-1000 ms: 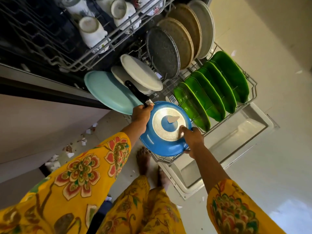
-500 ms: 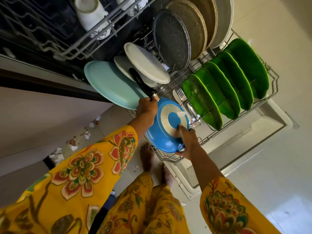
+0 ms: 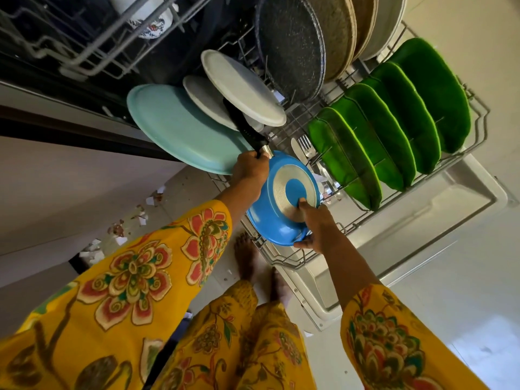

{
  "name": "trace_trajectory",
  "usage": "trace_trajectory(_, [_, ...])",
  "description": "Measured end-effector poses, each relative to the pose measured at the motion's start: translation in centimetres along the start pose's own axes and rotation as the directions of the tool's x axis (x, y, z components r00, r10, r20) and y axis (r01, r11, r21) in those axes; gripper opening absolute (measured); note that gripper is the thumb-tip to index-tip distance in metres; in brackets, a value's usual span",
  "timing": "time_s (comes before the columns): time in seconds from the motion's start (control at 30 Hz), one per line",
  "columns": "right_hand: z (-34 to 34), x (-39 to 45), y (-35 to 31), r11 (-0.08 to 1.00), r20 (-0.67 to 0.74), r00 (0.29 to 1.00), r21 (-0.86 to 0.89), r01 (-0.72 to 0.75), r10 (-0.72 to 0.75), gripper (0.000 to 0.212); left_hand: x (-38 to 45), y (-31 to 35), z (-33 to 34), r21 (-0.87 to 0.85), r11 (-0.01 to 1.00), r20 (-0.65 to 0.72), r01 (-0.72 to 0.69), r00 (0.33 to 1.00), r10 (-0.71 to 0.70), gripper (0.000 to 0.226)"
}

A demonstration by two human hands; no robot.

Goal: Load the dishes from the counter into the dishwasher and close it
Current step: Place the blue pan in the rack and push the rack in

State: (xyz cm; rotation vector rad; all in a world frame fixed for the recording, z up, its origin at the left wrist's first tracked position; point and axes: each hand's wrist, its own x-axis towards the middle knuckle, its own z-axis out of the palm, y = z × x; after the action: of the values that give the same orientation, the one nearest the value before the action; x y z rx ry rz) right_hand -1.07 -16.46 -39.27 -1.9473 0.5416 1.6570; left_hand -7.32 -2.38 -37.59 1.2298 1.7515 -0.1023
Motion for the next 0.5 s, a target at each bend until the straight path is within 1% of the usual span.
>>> trace_trajectory(0.03, [0.0, 0.0, 0.1, 0.999, -0.018, 1.0, -0.042, 0.013, -0.014, 0.054, 0.0, 0.0, 0.0, 0.018, 1.0, -0.003, -0.007, 1.0, 0.007, 0.031])
trace_trajectory(0.1, [-0.3, 0.0, 0.3, 0.979, -0.081, 0.993, -0.194, 0.064, -0.081, 0.056, -0.1, -0.2, 0.2, 0.024, 1.0, -0.012, -0.009, 1.0, 0.009, 0.033])
trace_trajectory(0.17, [-0.6, -0.1, 0.4, 0.922, -0.144, 0.973, -0.369, 0.117, -0.181, 0.053, -0.5, -0.5, 0.2, 0.014, 1.0, 0.011, -0.01, 1.0, 0.01, 0.039])
trace_trajectory(0.2, [-0.8, -0.1, 0.5, 0.892, -0.151, 0.963, -0.43, 0.139, -0.223, 0.05, -0.6, -0.7, 0.3, 0.042, 0.999, 0.025, -0.029, 0.999, 0.028, 0.042])
trace_trajectory(0.23, [-1.0, -0.1, 0.5, 0.87, -0.142, 0.958, -0.466, 0.158, -0.25, 0.047, -0.6, -1.1, 0.3, 0.077, 0.996, 0.039, -0.05, 0.998, 0.047, 0.043])
trace_trajectory(0.33, [-1.2, 0.0, 0.7, 0.858, -0.068, 0.962, -0.472, 0.203, -0.266, 0.044, -0.6, -1.6, 0.4, 0.128, 0.989, 0.066, -0.08, 0.995, 0.072, 0.045])
trace_trajectory(0.4, [-1.3, 0.0, 1.1, 0.823, -0.003, 0.959, -0.515, 0.242, -0.283, 0.045, -0.8, -2.1, 0.6, 0.184, 0.977, 0.082, -0.103, 0.993, 0.09, 0.049])
trace_trajectory(0.5, [-1.2, -0.3, 1.5, 0.769, 0.06, 0.948, -0.57, 0.289, -0.312, 0.054, -1.3, -2.7, 0.7, 0.278, 0.947, 0.123, -0.16, 0.984, 0.13, 0.061])
